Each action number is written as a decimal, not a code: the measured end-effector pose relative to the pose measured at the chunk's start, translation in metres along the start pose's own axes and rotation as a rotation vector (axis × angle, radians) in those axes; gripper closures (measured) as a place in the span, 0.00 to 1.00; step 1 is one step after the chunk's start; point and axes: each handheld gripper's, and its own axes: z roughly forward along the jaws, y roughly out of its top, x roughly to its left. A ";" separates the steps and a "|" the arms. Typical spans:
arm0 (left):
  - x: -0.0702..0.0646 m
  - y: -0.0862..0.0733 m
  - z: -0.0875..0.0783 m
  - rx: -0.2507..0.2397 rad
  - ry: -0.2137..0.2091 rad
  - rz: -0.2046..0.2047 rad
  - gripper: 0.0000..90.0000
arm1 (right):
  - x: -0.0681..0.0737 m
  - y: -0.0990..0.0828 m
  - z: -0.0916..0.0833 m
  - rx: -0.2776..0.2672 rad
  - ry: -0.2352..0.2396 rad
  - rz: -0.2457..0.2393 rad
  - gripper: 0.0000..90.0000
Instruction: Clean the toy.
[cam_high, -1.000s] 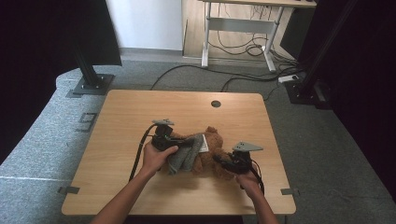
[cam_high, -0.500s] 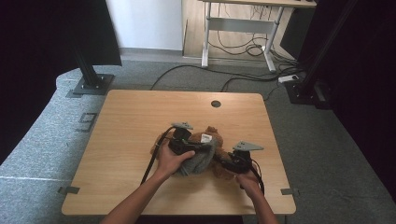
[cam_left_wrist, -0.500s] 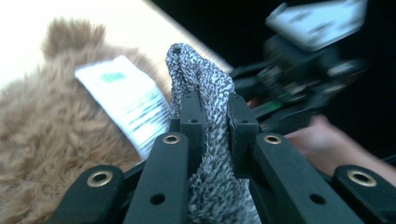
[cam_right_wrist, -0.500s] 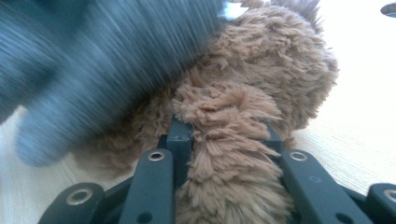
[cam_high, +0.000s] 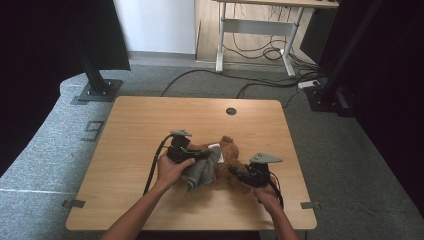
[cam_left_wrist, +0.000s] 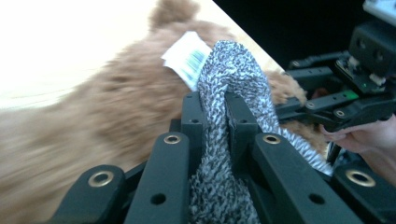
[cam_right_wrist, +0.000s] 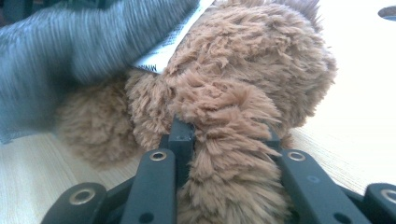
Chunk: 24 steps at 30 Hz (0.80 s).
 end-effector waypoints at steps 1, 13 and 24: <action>0.006 -0.001 -0.005 -0.008 0.015 -0.008 0.89 | 0.000 0.000 0.000 0.001 0.001 -0.003 0.77; 0.033 -0.012 -0.028 -0.045 -0.013 -0.080 0.89 | 0.006 -0.006 -0.003 0.003 0.016 -0.029 0.77; 0.052 -0.016 -0.060 -0.104 0.059 -0.107 0.89 | 0.009 -0.012 -0.007 0.007 0.020 -0.051 0.77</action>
